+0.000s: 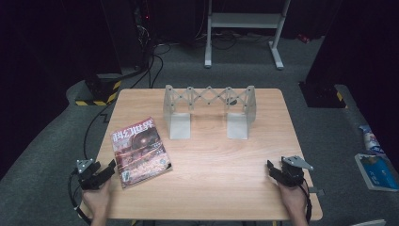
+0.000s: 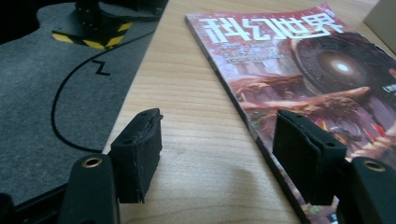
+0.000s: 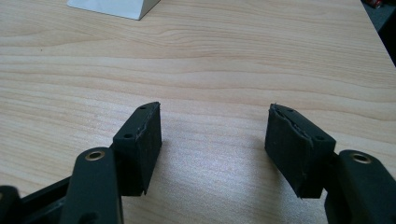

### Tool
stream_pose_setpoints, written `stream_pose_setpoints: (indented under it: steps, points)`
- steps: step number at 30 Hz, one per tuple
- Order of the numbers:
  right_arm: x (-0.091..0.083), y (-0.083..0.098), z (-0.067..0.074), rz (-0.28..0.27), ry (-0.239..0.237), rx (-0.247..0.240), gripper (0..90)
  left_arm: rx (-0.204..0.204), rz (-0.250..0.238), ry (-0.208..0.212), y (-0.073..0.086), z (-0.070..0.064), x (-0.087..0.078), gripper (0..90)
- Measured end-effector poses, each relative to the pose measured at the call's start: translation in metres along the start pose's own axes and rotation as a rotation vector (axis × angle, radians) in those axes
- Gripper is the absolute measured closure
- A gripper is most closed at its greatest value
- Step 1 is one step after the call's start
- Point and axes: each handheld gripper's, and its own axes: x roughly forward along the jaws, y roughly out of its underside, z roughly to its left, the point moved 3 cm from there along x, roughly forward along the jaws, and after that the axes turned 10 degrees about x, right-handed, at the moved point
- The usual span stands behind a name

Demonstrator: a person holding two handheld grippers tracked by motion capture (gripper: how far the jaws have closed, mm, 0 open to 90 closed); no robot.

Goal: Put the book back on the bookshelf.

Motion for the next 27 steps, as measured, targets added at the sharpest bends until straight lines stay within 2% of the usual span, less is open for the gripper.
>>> stream_pose_setpoints:
  steps: [3,4,7,11,16,22,24,27]
  points:
    - [0.000,0.000,0.000,0.001,0.000,0.002,36.4,0.009,0.003,0.017,-0.002,-0.003,0.001,32.0]
    - [0.000,0.000,0.000,0.002,-0.001,0.001,36.4,-0.003,0.006,0.034,-0.004,-0.005,0.002,31.7]
    - [0.000,0.000,0.001,0.003,-0.005,0.001,36.3,-0.016,0.000,0.043,-0.012,-0.010,0.004,30.1]
    - [0.000,0.000,0.001,0.000,-0.010,-0.008,36.4,0.014,0.011,0.046,-0.020,-0.017,0.008,28.3]
    - [-0.001,0.001,0.001,-0.001,-0.009,-0.017,36.3,0.010,0.044,0.055,-0.025,-0.021,0.016,26.0]
    - [0.000,0.000,0.001,-0.002,-0.012,-0.016,36.3,-0.001,0.055,0.056,-0.031,-0.025,0.025,25.1]
    - [0.000,0.001,0.001,-0.002,-0.012,-0.017,36.3,0.026,0.089,0.035,-0.033,-0.026,0.033,25.0]
    - [0.000,0.001,0.001,-0.002,-0.012,-0.015,36.3,0.030,0.102,0.023,-0.035,-0.028,0.038,24.9]
